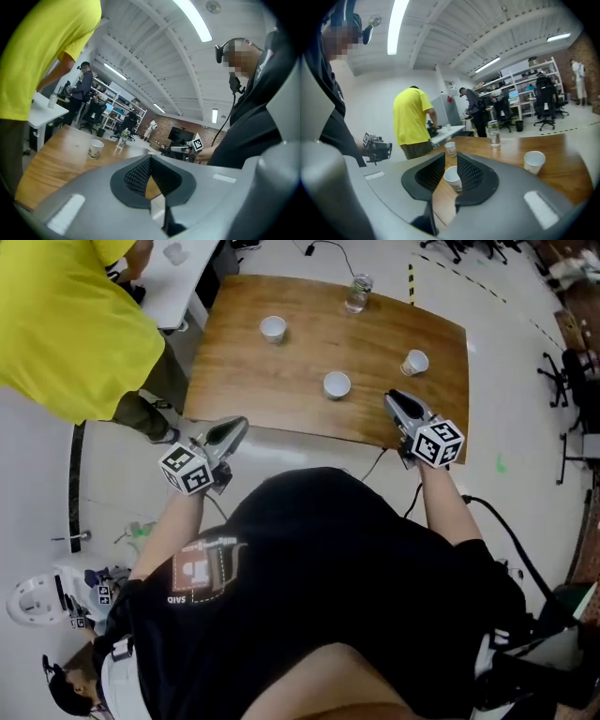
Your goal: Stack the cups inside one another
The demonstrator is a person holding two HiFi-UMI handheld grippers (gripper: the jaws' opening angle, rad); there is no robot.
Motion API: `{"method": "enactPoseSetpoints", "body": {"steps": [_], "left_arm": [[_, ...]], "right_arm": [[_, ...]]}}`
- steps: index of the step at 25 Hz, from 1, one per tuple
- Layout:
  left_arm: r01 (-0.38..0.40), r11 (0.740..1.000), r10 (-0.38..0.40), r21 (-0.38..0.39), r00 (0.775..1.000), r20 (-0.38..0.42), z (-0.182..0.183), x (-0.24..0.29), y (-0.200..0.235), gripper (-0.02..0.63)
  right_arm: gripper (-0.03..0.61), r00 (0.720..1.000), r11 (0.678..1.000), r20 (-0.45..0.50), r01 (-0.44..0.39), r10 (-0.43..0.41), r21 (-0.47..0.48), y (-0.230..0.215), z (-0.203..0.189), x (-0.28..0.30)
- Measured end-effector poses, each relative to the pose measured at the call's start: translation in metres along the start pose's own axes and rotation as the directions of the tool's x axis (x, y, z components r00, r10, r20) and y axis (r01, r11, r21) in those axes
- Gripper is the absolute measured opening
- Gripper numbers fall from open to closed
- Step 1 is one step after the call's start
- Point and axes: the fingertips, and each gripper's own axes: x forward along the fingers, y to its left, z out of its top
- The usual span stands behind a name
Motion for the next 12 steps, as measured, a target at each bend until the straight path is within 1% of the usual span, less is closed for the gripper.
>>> {"method": "enactPoseSetpoints", "body": {"steps": [3, 6, 9, 12], "left_arm": [[0.057, 0.998, -0.057, -0.001, 0.998, 0.001, 0.008, 0.034, -0.007, 0.002], [0.083, 0.996, -0.083, -0.018, 0.997, 0.006, 0.018, 0.066, -0.017, 0.002], [0.081, 0.997, -0.081, -0.009, 0.997, -0.007, 0.024, 0.095, -0.033, 0.002], [0.050, 0.999, -0.050, -0.007, 0.999, -0.006, 0.021, 0.116, -0.056, 0.002]], "right_arm": [[0.119, 0.987, 0.987, 0.024, 0.159, -0.160, 0.029, -0.047, -0.006, -0.043], [0.152, 0.965, 0.965, 0.035, 0.256, -0.258, 0.051, -0.098, -0.009, -0.065], [0.181, 0.959, 0.958, 0.017, 0.284, -0.284, 0.036, -0.138, -0.010, -0.071], [0.202, 0.964, 0.964, -0.026, 0.264, -0.264, -0.031, -0.171, -0.013, -0.069]]}}
